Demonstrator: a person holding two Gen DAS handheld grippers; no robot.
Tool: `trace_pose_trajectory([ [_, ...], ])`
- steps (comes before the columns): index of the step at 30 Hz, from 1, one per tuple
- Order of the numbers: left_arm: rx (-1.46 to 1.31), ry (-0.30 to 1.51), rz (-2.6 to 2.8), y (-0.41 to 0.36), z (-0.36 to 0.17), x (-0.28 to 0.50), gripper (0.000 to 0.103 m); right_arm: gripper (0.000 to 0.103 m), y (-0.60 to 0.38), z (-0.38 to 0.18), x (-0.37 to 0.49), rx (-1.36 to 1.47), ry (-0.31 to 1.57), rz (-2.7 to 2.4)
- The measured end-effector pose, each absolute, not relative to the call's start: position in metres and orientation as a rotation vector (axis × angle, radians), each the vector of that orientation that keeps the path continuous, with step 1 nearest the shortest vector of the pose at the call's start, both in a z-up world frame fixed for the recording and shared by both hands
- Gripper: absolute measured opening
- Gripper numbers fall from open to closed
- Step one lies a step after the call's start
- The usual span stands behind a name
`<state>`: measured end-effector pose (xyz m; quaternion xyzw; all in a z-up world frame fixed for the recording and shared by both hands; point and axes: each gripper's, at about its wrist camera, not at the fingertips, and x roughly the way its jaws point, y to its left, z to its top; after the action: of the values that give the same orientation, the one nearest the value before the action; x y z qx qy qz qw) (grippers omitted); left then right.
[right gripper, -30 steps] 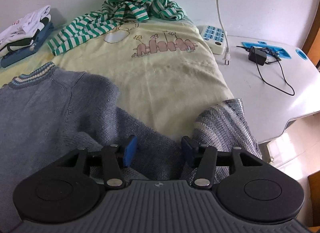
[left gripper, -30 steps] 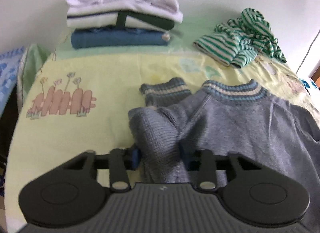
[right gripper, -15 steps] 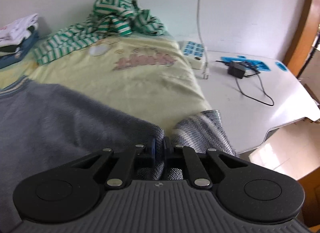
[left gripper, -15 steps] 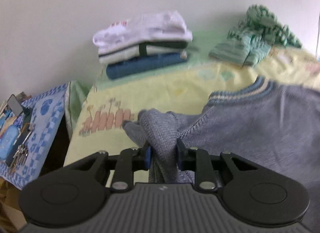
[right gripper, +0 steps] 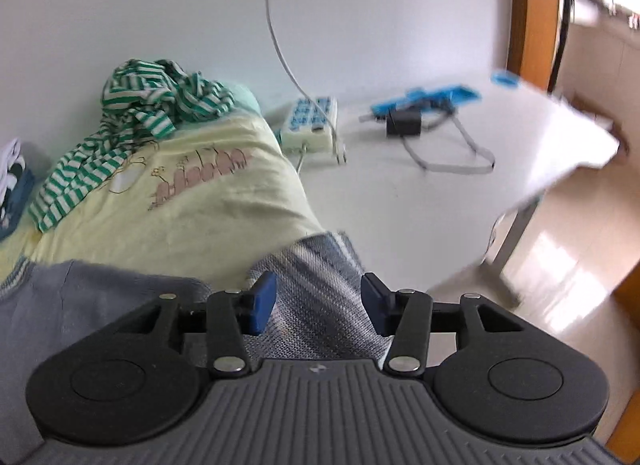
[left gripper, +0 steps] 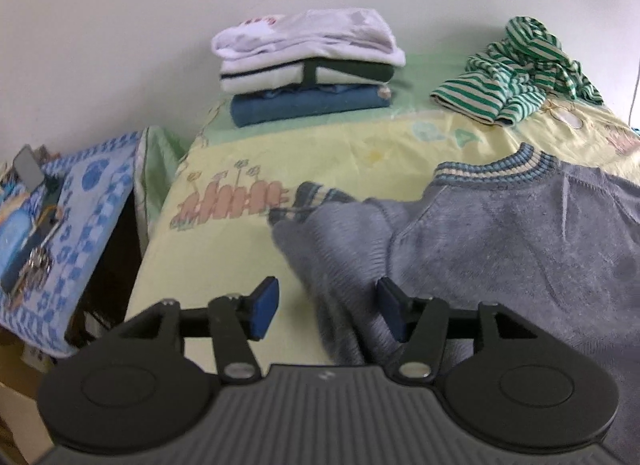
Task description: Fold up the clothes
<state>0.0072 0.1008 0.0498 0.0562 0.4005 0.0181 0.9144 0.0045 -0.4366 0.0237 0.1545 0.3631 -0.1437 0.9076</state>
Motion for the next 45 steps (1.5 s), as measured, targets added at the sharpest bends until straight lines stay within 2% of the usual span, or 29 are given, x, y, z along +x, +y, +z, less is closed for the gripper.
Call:
trace_pose_trajectory([
  [3, 0.074, 0.829, 0.045, 0.108, 0.052, 0.005, 0.059, 0.051, -0.436, 0.009, 0.013, 0.384, 0.777, -0.27],
  [5, 0.068, 0.821, 0.059, 0.114, 0.057, 0.005, 0.06, 0.048, -0.423, 0.007, 0.018, 0.293, 0.769, -0.283],
  [8, 0.113, 0.796, 0.095, 0.122, 0.064, 0.004, 0.059, 0.008, -0.418, 0.008, 0.021, 0.184, 0.791, -0.299],
  [11, 0.188, 0.785, 0.105, 0.135, 0.072, 0.009, 0.058, 0.002, -0.429, 0.009, 0.023, 0.192, 0.801, -0.304],
  [15, 0.272, 0.852, 0.069, 0.147, 0.07, 0.034, 0.051, 0.002, -0.444, 0.009, 0.024, 0.16, 0.816, -0.369],
  [17, 0.244, 0.904, 0.042, 0.152, 0.067, 0.051, 0.046, 0.002, -0.443, 0.01, 0.023, 0.116, 0.817, -0.418],
  [19, 0.196, 0.927, 0.02, 0.157, 0.064, 0.068, 0.045, 0.003, -0.435, 0.014, 0.021, 0.039, 0.805, -0.488],
  [22, 0.142, 0.944, -0.039, 0.162, 0.061, 0.09, 0.046, 0.023, -0.423, 0.031, 0.009, 0.022, 0.754, -0.563],
  [23, 0.117, 0.961, -0.067, 0.164, 0.058, 0.098, 0.051, 0.028, -0.417, 0.037, 0.002, 0.053, 0.737, -0.541],
  [29, 0.019, 1.039, -0.169, 0.172, 0.039, 0.129, 0.052, 0.03, -0.353, 0.056, -0.024, 0.066, 0.685, -0.416],
  [34, -0.056, 1.077, -0.224, 0.173, 0.027, 0.137, 0.04, 0.033, -0.296, 0.049, -0.029, -0.019, 0.699, -0.286],
  [39, -0.152, 1.045, -0.275, 0.182, 0.036, 0.133, 0.05, 0.037, -0.238, 0.042, -0.034, -0.103, 0.709, -0.155],
  [45, -0.144, 1.049, -0.305, 0.175, 0.033, 0.135, 0.052, 0.037, -0.169, 0.034, -0.041, -0.203, 0.718, 0.003],
])
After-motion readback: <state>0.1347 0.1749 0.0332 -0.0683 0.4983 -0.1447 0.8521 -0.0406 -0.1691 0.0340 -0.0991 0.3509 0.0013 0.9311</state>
